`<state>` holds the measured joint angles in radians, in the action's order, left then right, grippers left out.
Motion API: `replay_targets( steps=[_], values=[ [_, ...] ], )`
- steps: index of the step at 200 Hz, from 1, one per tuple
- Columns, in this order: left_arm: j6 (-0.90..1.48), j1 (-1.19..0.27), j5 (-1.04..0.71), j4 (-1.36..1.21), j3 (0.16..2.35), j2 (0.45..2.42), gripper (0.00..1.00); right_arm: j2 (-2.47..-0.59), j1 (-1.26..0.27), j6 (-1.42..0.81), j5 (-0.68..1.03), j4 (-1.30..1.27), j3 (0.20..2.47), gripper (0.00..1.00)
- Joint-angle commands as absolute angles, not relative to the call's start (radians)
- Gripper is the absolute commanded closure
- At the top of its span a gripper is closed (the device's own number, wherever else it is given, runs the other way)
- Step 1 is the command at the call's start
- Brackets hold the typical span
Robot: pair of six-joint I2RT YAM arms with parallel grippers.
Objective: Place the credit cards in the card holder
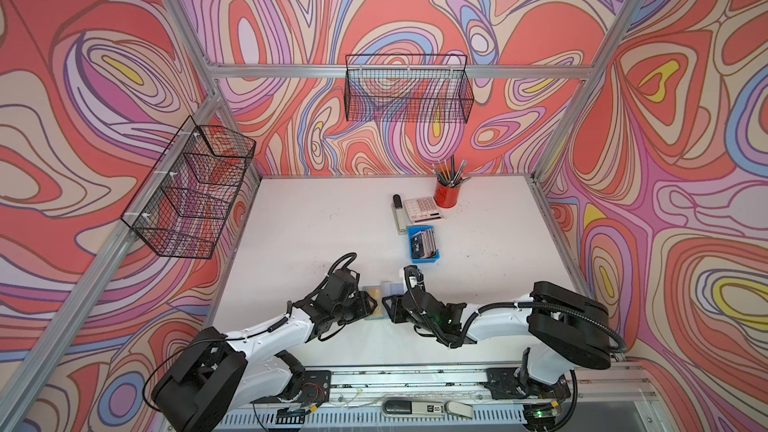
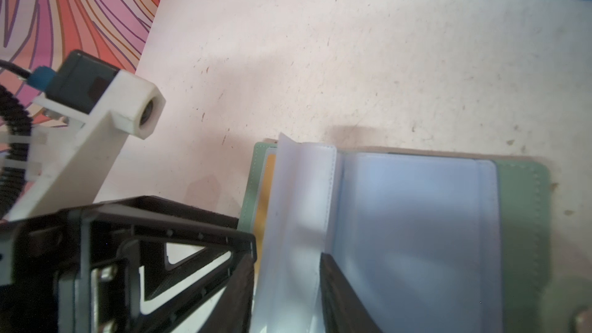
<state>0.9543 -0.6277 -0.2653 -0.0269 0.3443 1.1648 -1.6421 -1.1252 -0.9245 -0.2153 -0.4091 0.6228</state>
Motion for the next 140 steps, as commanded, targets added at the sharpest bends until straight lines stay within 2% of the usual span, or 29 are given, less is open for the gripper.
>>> replay_targets(
  steps=[1,44,106,130,140],
  values=[
    [0.955,-0.629,-0.265,-0.014,0.346,1.147,0.49,-1.656,-1.121,-0.918,-0.206,-0.434,0.64,0.63],
    [0.961,-0.629,-0.253,0.0,0.342,1.122,0.5,-1.663,-1.121,-0.925,-0.219,-0.424,0.64,0.64],
    [0.973,-0.629,-0.148,0.114,0.309,0.935,0.47,-1.593,-1.12,-0.937,-0.301,-0.374,0.593,0.66],
    [0.979,-0.629,-0.137,0.126,0.295,0.888,0.46,-1.595,-1.121,-0.927,-0.286,-0.384,0.595,0.64],
    [0.98,-0.629,-0.137,0.128,0.293,0.878,0.46,-1.597,-1.121,-0.924,-0.281,-0.391,0.594,0.6]
  ],
)
